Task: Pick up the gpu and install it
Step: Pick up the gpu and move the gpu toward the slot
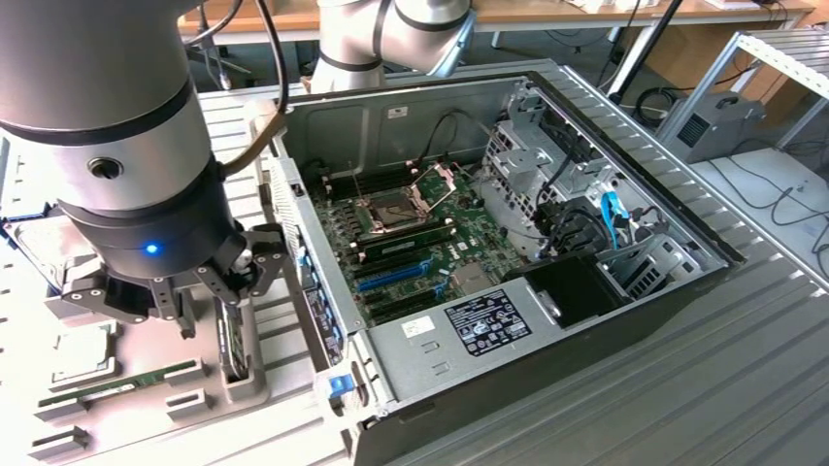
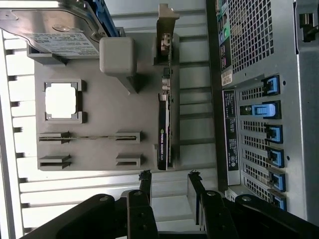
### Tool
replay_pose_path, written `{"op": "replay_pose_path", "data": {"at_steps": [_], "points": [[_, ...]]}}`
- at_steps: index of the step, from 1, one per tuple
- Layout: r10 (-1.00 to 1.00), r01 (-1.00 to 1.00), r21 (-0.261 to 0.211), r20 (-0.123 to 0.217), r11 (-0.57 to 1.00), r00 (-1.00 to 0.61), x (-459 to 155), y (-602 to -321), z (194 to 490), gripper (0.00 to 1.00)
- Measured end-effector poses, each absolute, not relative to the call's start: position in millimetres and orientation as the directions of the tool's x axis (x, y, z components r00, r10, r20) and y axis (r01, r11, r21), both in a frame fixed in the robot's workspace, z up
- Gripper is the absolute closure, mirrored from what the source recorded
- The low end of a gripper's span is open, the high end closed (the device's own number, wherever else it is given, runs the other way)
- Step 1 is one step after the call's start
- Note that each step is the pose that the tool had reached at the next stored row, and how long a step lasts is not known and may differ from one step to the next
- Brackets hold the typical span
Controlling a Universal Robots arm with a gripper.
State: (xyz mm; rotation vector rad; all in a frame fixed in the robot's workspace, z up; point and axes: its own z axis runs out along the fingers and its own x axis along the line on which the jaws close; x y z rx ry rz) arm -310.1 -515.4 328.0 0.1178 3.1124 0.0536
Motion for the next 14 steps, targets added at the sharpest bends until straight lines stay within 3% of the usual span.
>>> {"op": "replay_pose_path", "data": {"at_steps": [14], "points": [[0.076, 0.075, 0.035, -0.025, 0.997, -0.997, -310.3, -505.5, 322.3, 0.58]]}}
